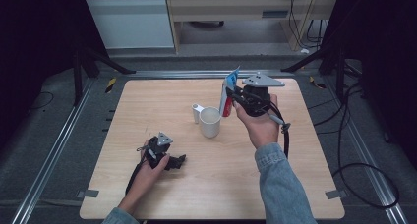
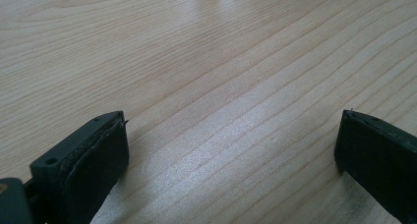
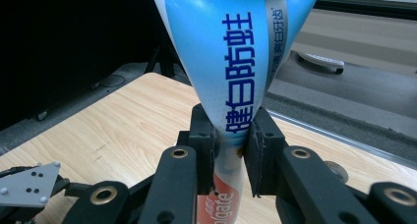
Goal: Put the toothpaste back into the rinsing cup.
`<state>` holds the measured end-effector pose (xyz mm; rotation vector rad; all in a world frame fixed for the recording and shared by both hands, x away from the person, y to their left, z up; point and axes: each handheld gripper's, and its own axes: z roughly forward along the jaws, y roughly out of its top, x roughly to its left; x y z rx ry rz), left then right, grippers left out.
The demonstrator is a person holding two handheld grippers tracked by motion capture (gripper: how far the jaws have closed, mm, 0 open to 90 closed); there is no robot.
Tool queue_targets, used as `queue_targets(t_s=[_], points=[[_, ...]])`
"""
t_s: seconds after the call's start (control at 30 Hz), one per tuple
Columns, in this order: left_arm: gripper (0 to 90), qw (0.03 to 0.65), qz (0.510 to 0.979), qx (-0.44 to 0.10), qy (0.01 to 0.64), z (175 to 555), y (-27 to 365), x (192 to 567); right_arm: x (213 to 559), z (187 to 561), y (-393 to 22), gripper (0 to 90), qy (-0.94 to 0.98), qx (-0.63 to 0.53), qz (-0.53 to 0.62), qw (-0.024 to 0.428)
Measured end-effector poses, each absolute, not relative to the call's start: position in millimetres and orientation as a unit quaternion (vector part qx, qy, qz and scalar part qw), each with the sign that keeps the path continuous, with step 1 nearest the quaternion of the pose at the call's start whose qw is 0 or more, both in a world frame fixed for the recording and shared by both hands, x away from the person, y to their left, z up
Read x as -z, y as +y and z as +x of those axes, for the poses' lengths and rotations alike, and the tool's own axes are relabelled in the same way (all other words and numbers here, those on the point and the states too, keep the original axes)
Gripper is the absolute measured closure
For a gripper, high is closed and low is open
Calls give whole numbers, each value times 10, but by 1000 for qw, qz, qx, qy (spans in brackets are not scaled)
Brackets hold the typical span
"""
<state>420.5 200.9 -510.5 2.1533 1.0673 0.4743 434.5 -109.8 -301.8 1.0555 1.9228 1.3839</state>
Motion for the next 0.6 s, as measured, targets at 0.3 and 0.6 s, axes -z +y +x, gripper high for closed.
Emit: queue_targets(t_s=[0.3,0.6], points=[[0,339,827,-182,410,4205,2008,5106,3035,4406,-1024,756,713,-516,391,268],[0,339,827,-182,410,4205,2008,5105,3076,4469,-942,756,713,-520,389,265]])
